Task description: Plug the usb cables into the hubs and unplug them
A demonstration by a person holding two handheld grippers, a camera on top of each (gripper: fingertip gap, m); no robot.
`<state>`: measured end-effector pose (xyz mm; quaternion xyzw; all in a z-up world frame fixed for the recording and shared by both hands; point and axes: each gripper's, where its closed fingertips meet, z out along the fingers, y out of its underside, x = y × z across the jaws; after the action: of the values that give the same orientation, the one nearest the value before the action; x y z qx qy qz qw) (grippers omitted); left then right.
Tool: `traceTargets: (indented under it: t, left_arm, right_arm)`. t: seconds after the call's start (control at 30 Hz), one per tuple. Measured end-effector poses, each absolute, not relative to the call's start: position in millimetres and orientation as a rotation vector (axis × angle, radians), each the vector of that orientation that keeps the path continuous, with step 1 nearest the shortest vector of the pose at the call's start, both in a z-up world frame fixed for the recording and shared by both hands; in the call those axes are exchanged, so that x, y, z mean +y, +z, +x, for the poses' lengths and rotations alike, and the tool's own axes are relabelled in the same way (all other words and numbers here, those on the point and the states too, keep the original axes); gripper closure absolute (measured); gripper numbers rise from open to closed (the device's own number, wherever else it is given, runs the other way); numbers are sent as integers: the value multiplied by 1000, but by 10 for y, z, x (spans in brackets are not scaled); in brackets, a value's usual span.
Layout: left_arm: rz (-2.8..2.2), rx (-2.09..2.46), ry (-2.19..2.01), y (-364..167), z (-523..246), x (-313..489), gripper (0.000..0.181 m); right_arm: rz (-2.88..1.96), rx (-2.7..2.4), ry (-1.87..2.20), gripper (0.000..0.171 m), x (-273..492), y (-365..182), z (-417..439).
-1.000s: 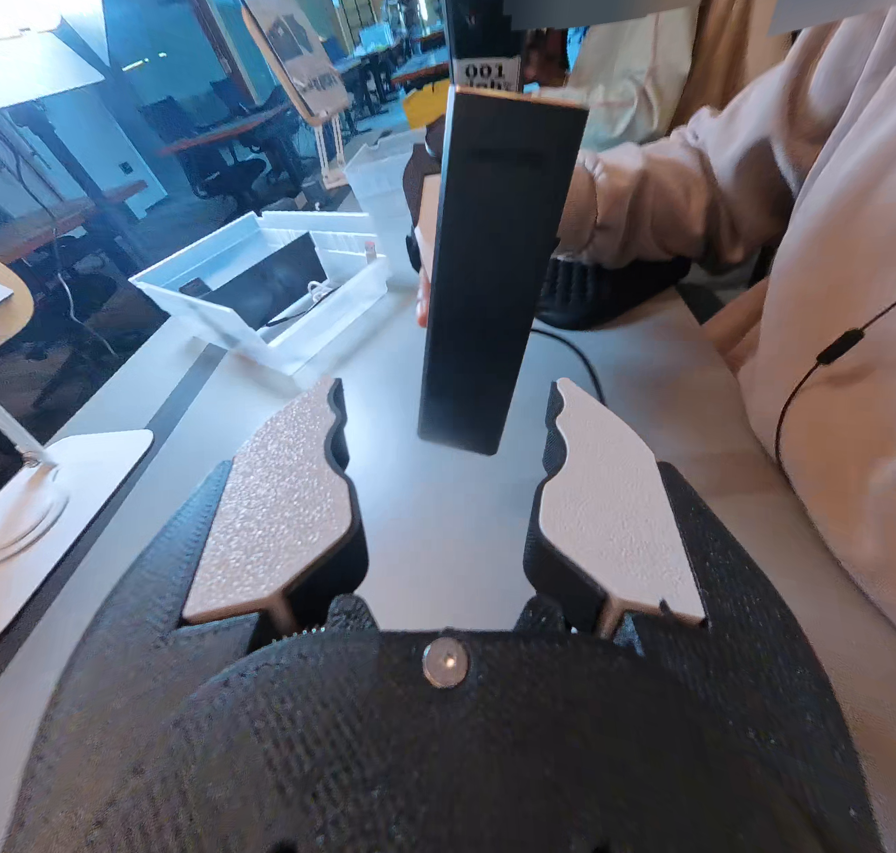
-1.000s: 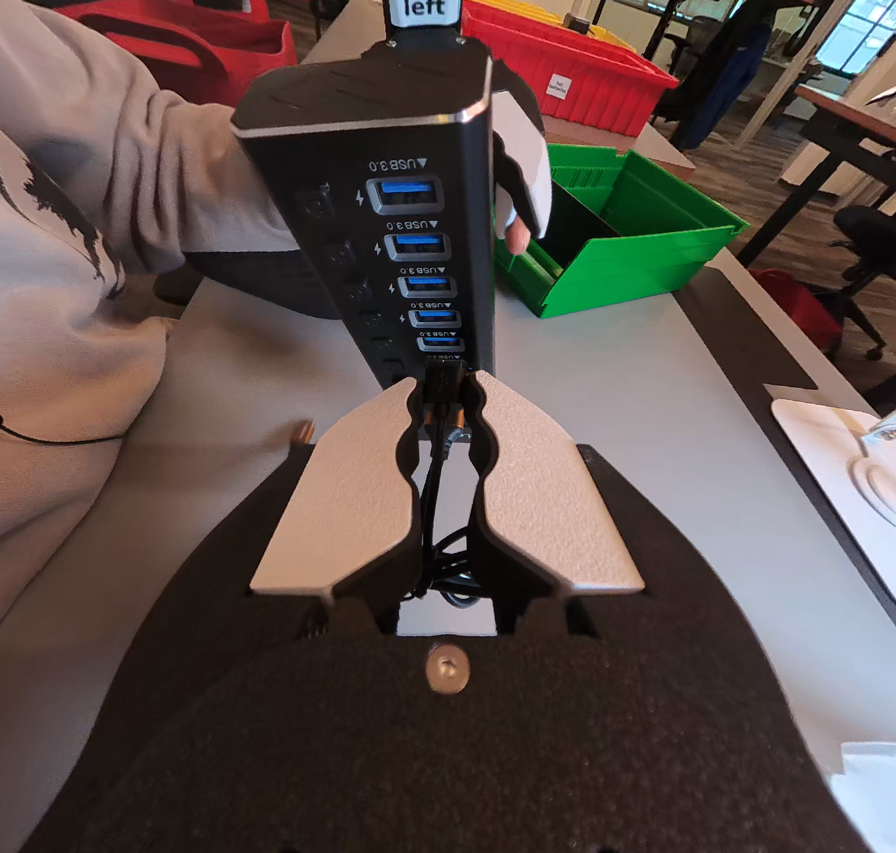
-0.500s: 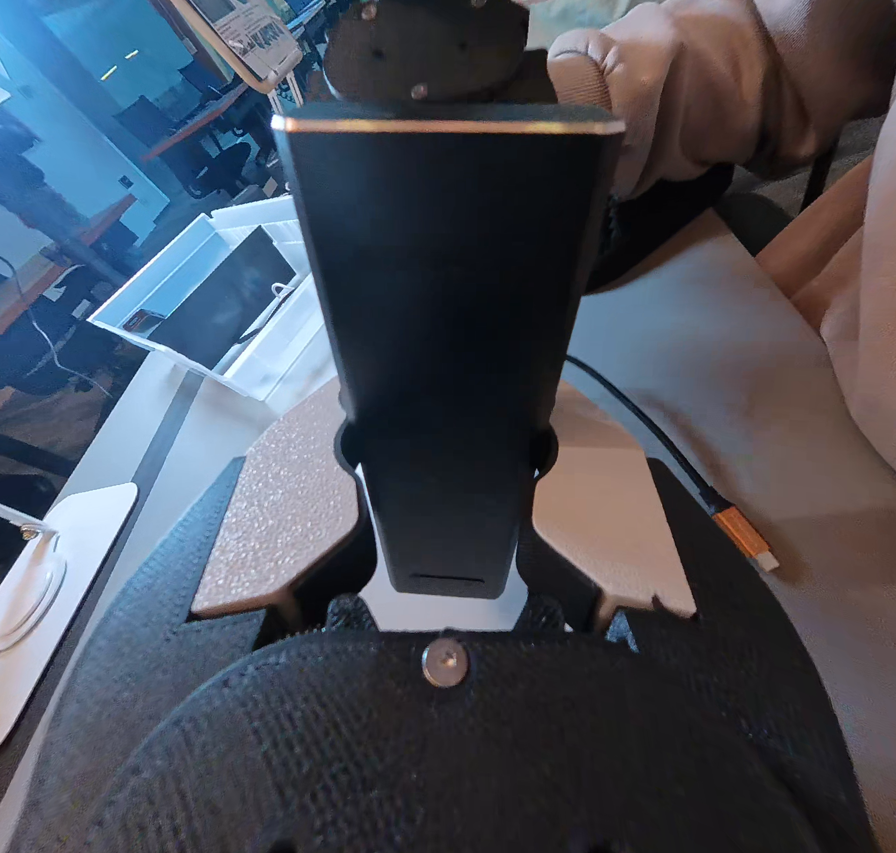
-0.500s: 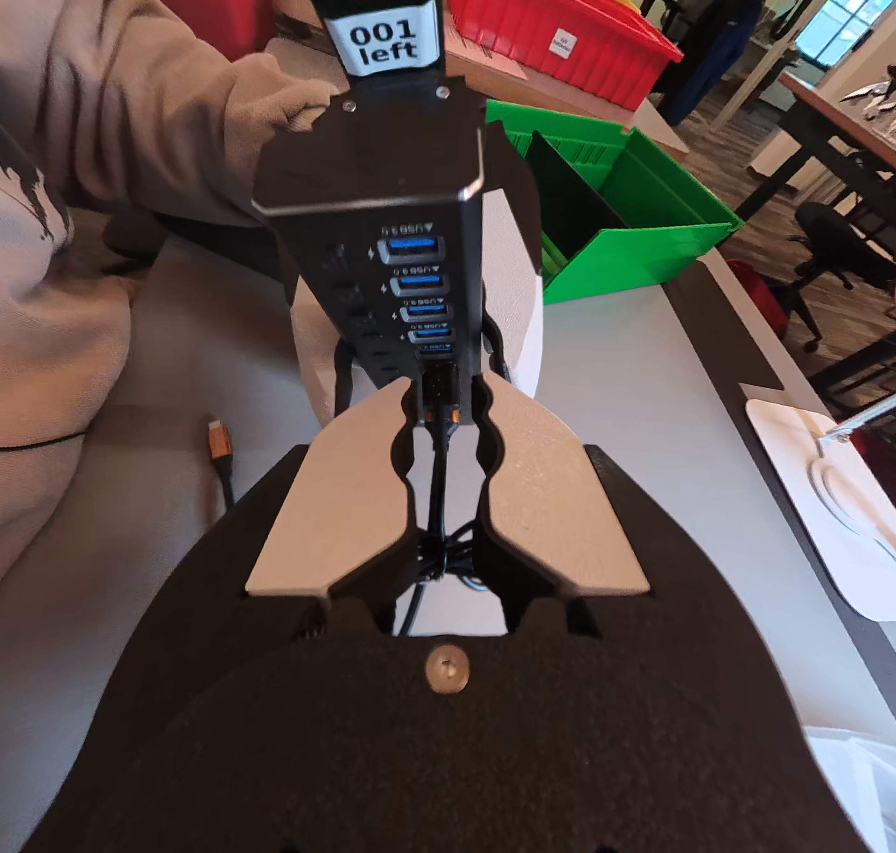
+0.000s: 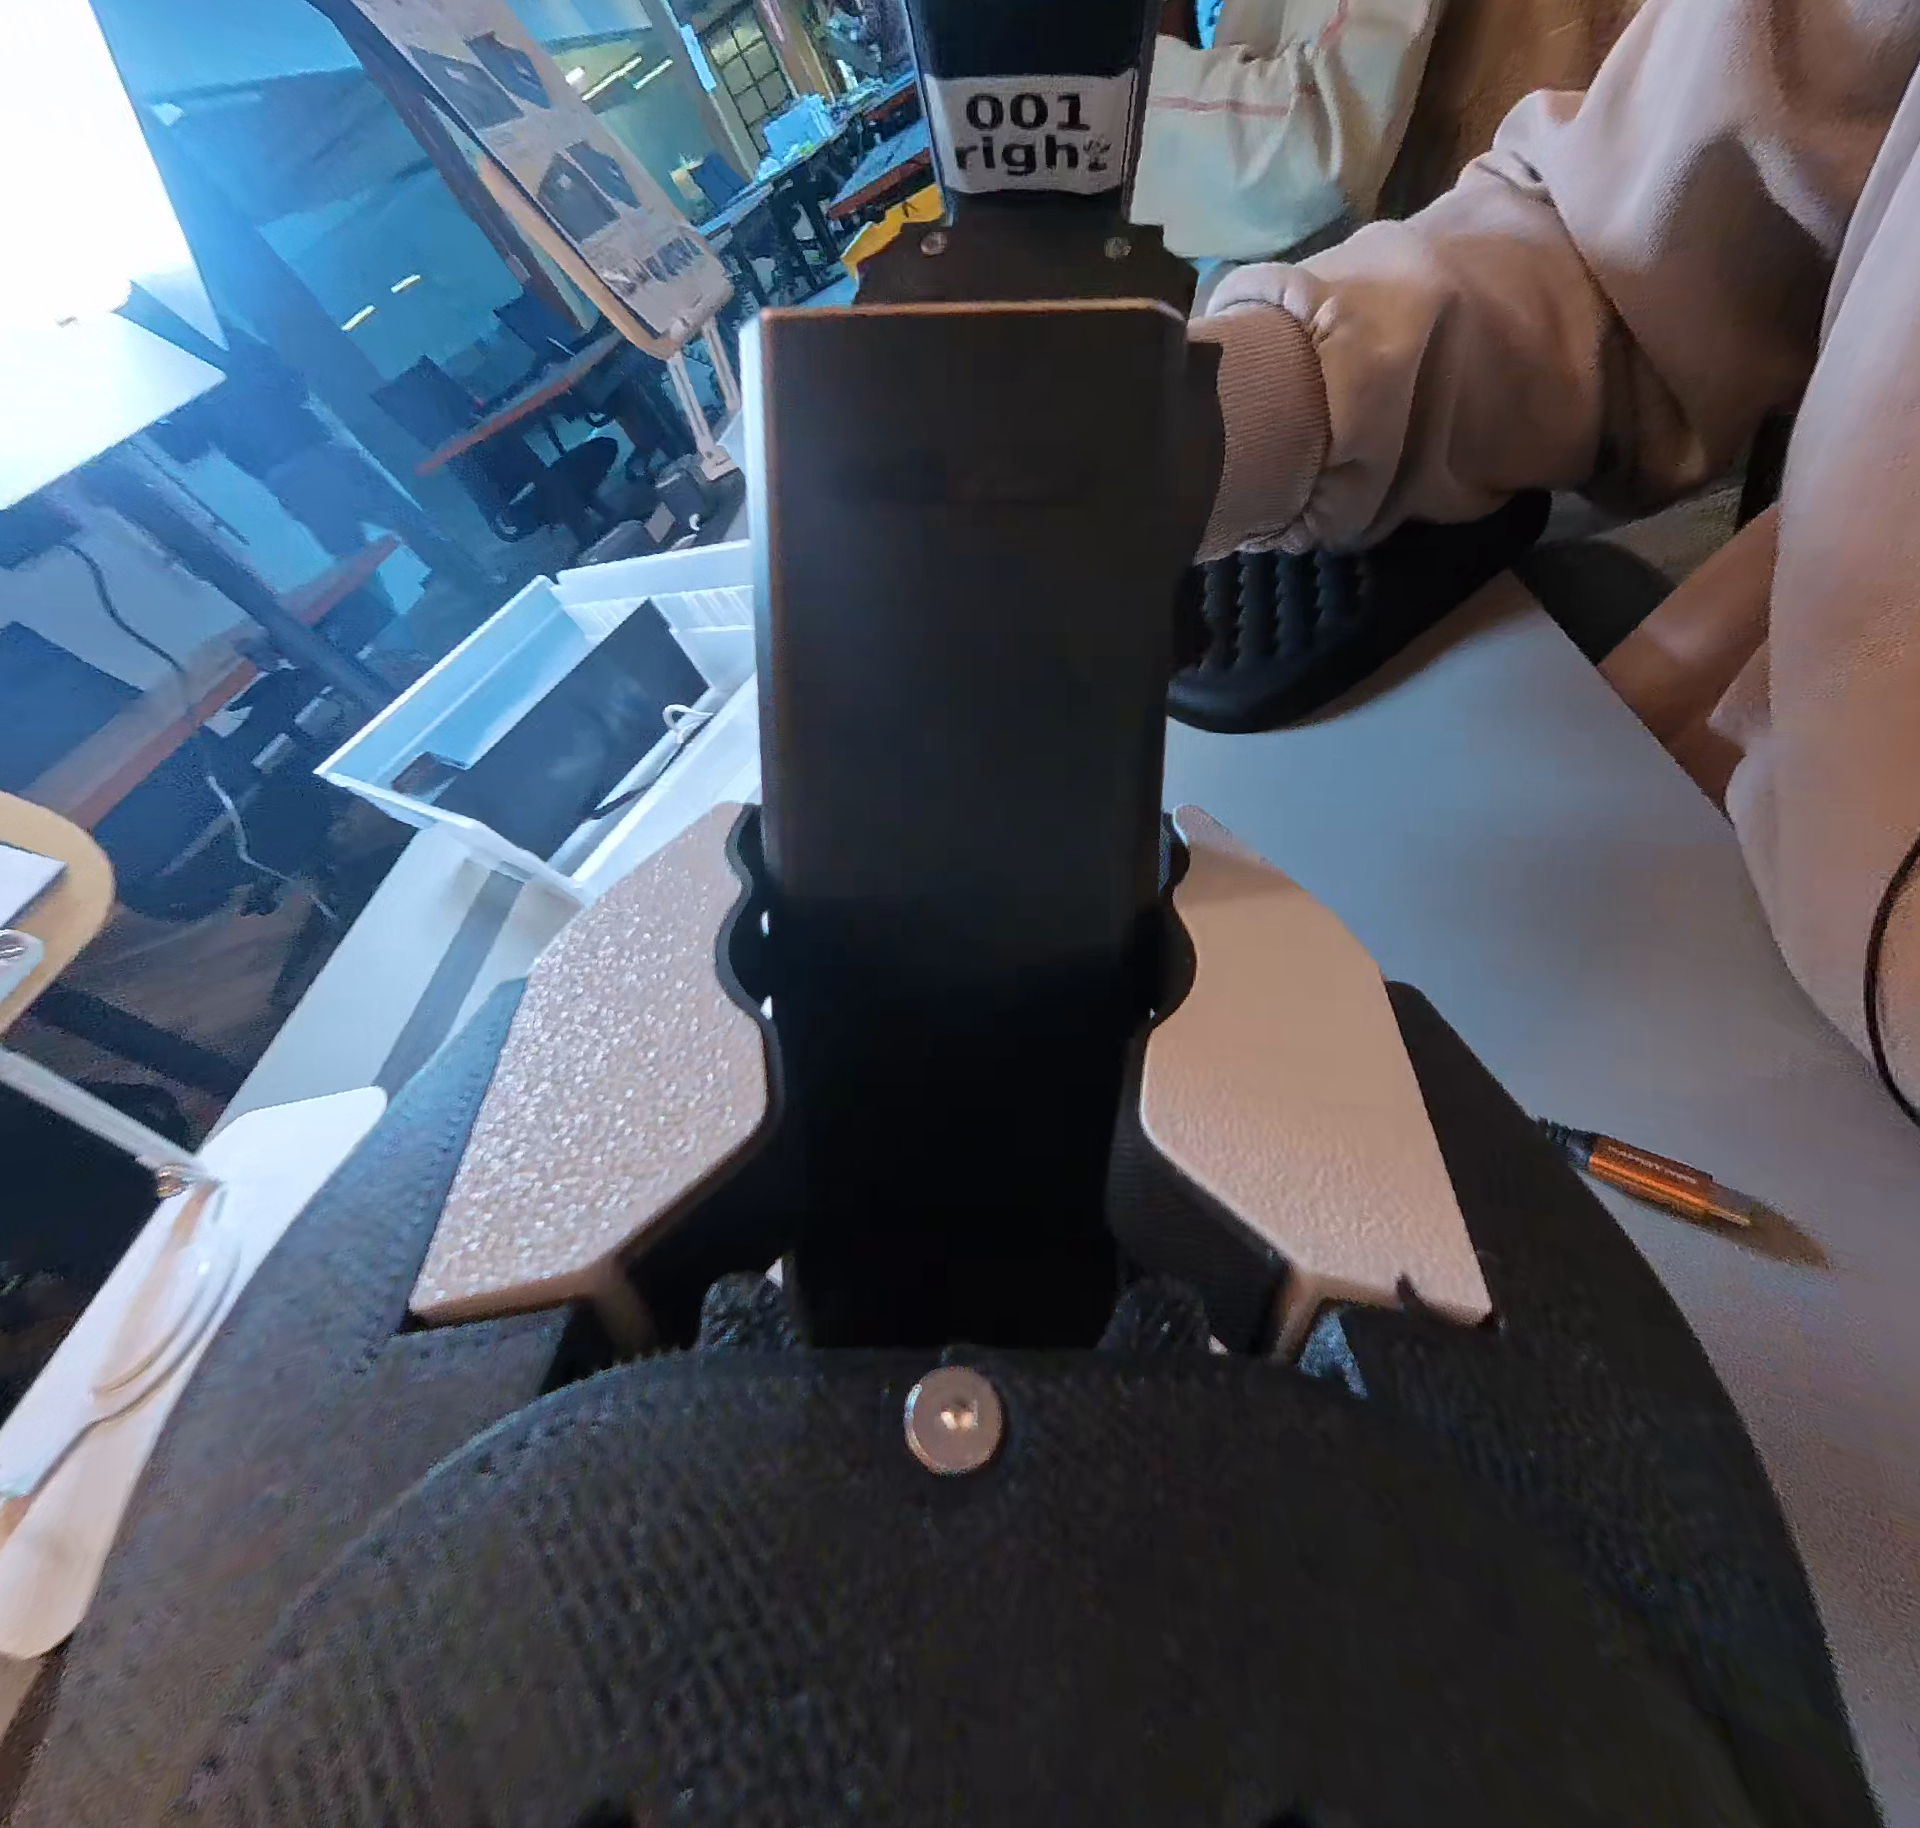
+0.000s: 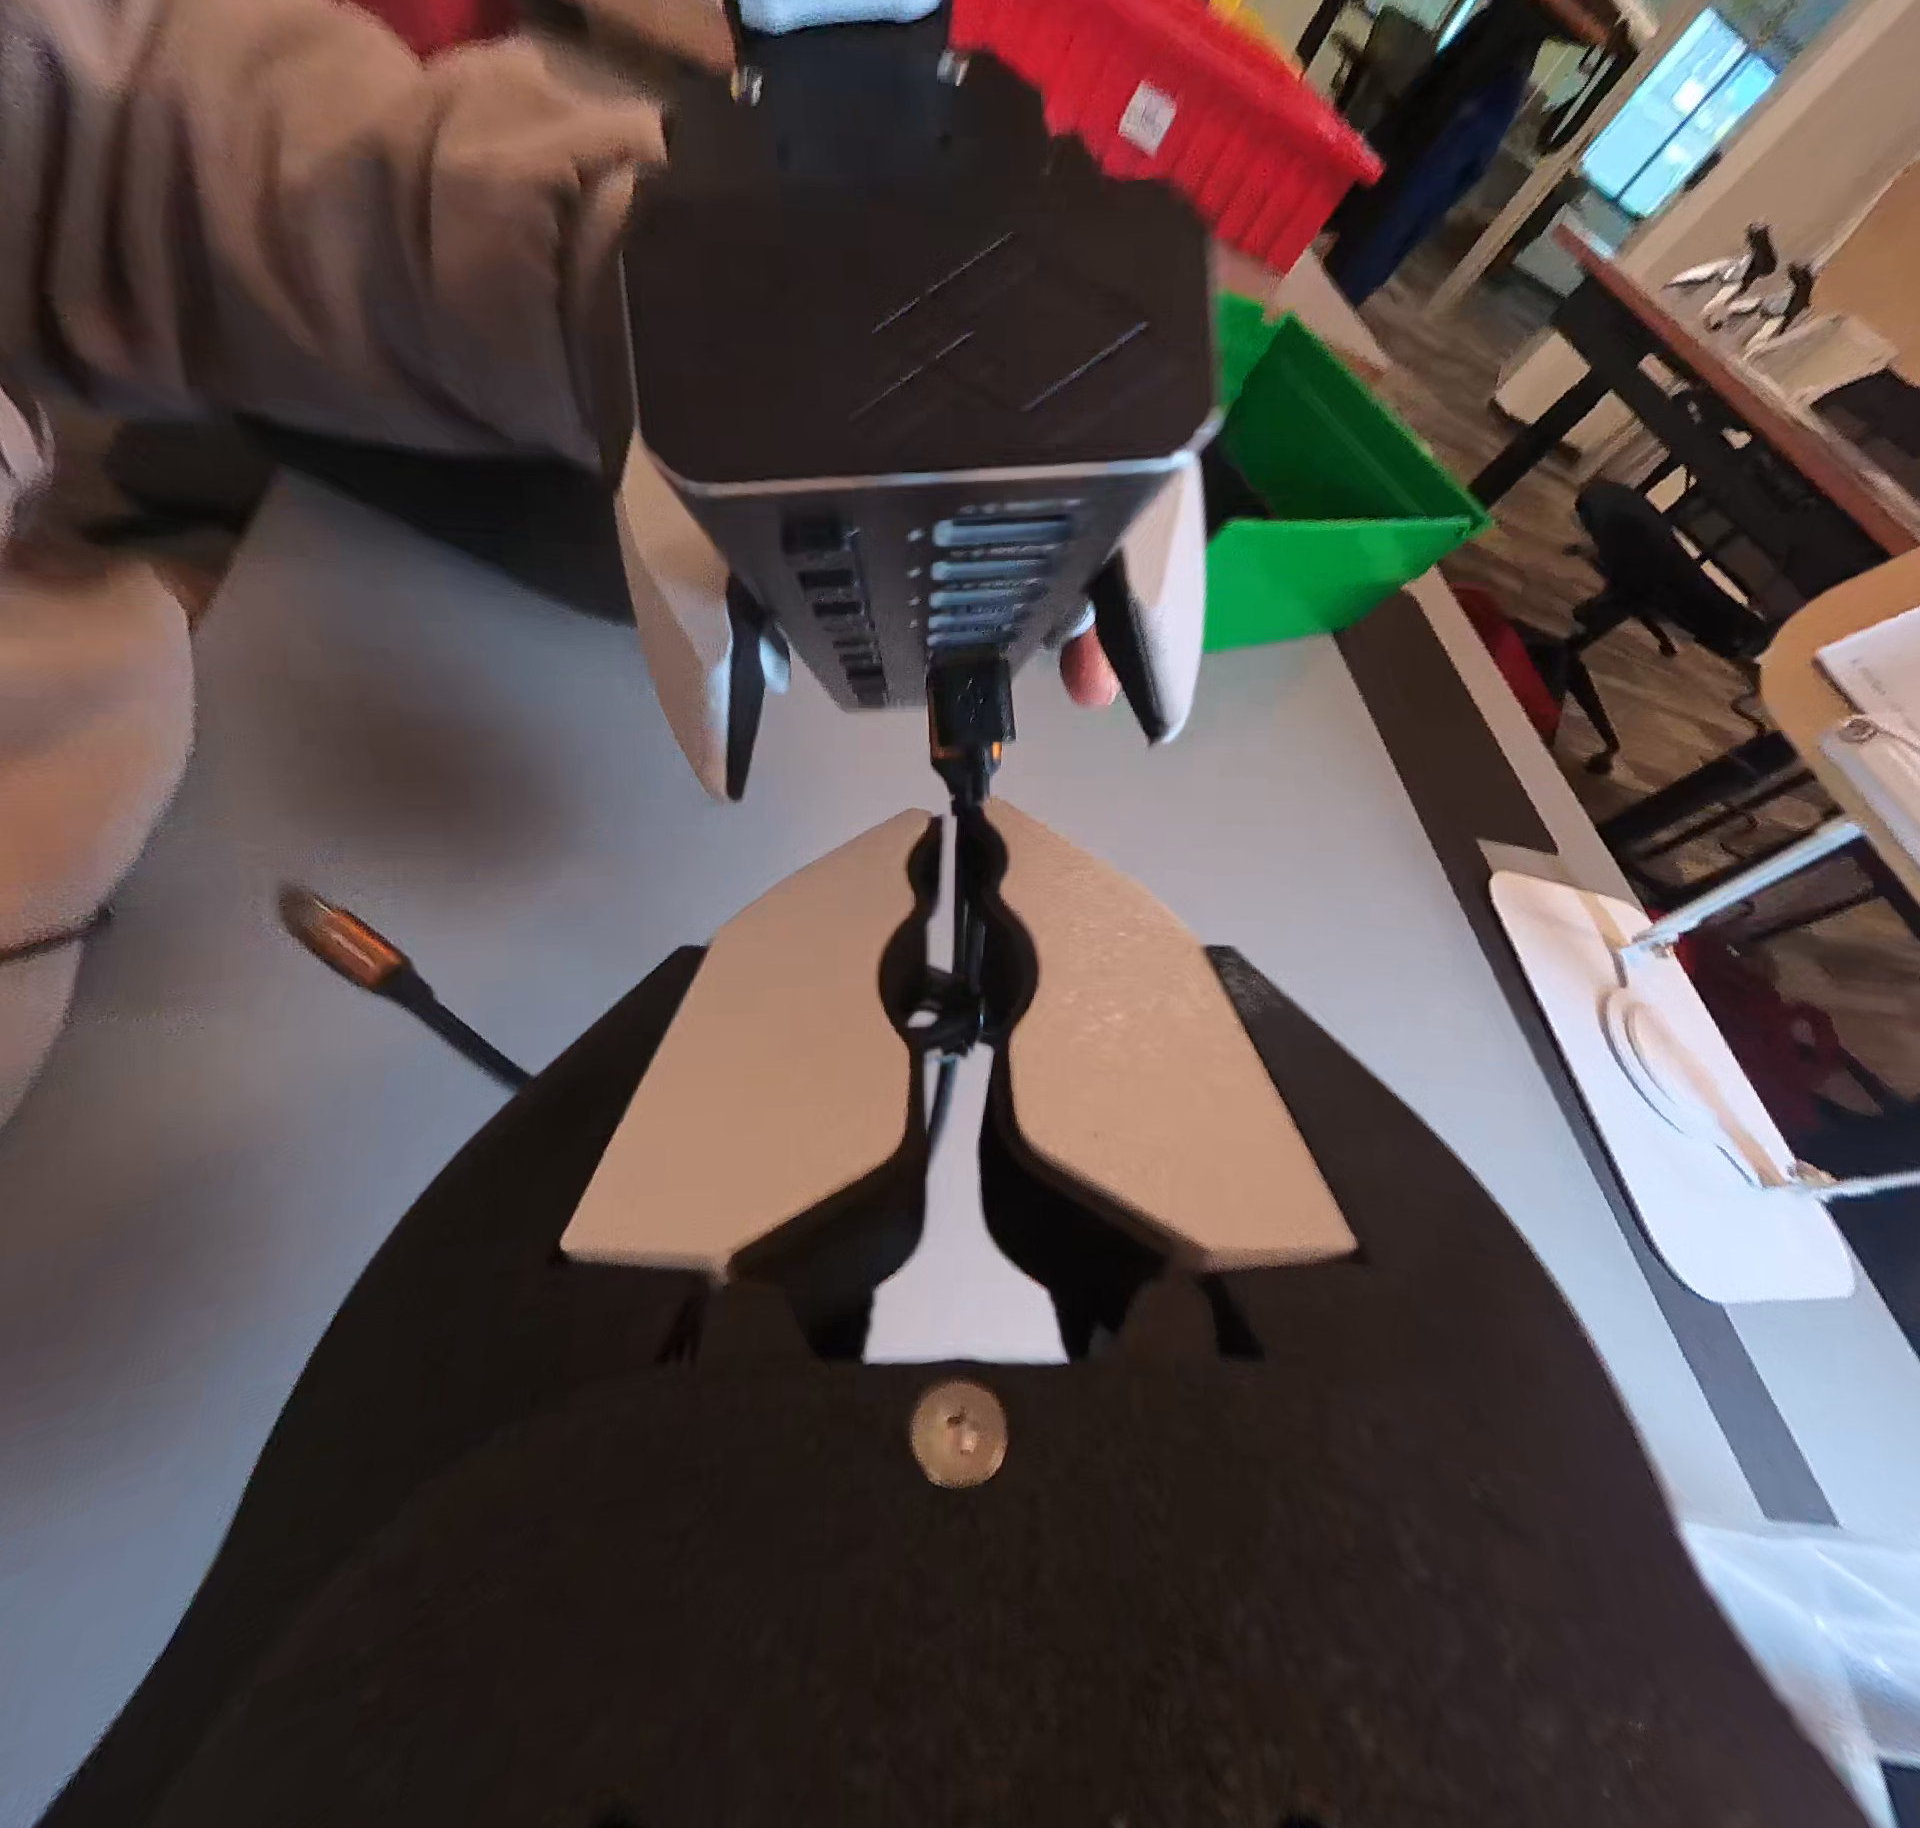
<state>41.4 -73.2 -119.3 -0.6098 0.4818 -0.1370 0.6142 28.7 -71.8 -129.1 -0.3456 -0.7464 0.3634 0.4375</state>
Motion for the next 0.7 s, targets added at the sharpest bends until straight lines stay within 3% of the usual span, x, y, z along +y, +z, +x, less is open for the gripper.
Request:
traceTargets:
  t: [0.1, 0.27, 0.7]
  left_arm:
    - [-1386, 1107, -348, -1177, 401, -777, 109]
    - [-1366, 1152, -407, -1233, 542, -822, 109]
    - [-1473, 1247, -245, -1529, 477, -707, 110]
  right_arm:
    - [-862, -1829, 939, 146, -770, -1153, 255]
    - [-830, -1926, 832, 156, -863, -1339, 168]
    - [-856, -1993, 678, 156, -763, -1420, 255]
